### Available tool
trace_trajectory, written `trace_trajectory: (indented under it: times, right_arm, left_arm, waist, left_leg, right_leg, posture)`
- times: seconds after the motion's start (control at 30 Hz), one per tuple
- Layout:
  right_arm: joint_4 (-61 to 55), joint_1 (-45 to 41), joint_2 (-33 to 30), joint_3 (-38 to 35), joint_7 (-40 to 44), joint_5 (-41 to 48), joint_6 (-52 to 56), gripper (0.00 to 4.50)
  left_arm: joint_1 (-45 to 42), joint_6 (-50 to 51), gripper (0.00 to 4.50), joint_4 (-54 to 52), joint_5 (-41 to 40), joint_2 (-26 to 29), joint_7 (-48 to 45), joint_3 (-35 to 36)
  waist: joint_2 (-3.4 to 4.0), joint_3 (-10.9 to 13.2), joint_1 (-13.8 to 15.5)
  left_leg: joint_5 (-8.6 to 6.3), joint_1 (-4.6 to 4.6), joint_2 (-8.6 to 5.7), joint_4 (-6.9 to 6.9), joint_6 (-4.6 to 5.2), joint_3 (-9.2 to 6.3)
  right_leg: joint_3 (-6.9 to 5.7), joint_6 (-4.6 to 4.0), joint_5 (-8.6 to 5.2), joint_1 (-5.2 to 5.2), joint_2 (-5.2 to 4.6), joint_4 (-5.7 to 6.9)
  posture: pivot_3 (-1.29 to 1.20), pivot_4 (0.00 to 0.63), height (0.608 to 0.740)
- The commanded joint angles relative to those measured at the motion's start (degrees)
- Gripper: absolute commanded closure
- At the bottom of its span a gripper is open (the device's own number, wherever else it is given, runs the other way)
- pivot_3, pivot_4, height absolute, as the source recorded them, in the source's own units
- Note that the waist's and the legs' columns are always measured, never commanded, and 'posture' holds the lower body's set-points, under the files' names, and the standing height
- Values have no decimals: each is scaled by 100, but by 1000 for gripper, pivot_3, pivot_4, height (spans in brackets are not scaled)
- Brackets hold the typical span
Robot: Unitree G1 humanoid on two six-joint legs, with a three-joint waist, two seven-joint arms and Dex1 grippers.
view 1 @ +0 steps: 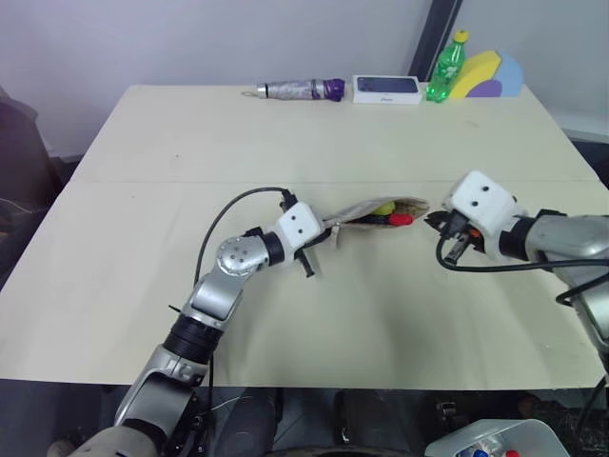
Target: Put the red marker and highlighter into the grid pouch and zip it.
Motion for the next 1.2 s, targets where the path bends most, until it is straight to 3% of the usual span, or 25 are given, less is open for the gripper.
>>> trace_trajectory:
  times: [0.03, 0.5, 0.83, 0.93, 1.1, 1.2]
  right_arm:
    - [-173, -225, 15, 139, -103, -81, -63, 4472]
    - [-186, -1063, 467, 1208, -236, -301, 71, 4472]
    - [236, -1290, 336, 318, -259, -253, -427, 4472]
    - [408, -1397, 346, -76, -185, -25, -325, 3615]
    - [373, -1552, 1065, -529, -628, 375, 156, 1032]
    - [429, -1670, 1962, -1065, -1022, 874, 546, 1345]
  left_arm:
    - [-47, -37, 4500, -243, -23, 15, 18, 31]
    - [-31, 0, 4500, -289, 0, -20, 38, -34]
    - [-272, 998, 4500, -298, -782, -445, 424, 680]
    - [-427, 1293, 4500, -313, -1094, -602, 513, 932]
    - [-516, 1523, 4500, -341, -1346, -658, 557, 1067]
    - [-538, 1662, 4500, -373, -1499, -701, 596, 1128]
  waist:
    - [0, 0, 4]
    - [0, 0, 2]
    - [0, 0, 0]
    - [0, 0, 3]
    - [-1, 1, -22]
    - [-1, 1, -17]
  left_leg:
    - [0, 0, 0, 0, 0, 0]
    - [0, 0, 0, -2, 0, -2]
    - [0, -1, -1, 0, 0, -2]
    - [0, -1, -1, -1, 0, -2]
    - [0, -1, 0, -5, 0, 0]
    - [0, -1, 2, -5, -1, -2]
  right_leg:
    - [0, 0, 0, 0, 0, 0]
    - [0, 0, 0, -2, -1, -1]
    - [0, 0, 0, -2, -1, 0]
    - [-1, 0, 0, -2, 0, 0]
    - [1, 0, 0, -5, 0, -2]
    - [2, 0, 0, -6, 1, 3]
  posture:
    - [0, 150, 740]
    - [0, 150, 740]
    - [0, 150, 740]
    - [0, 150, 740]
    - [0, 150, 740]
    - [0, 150, 740]
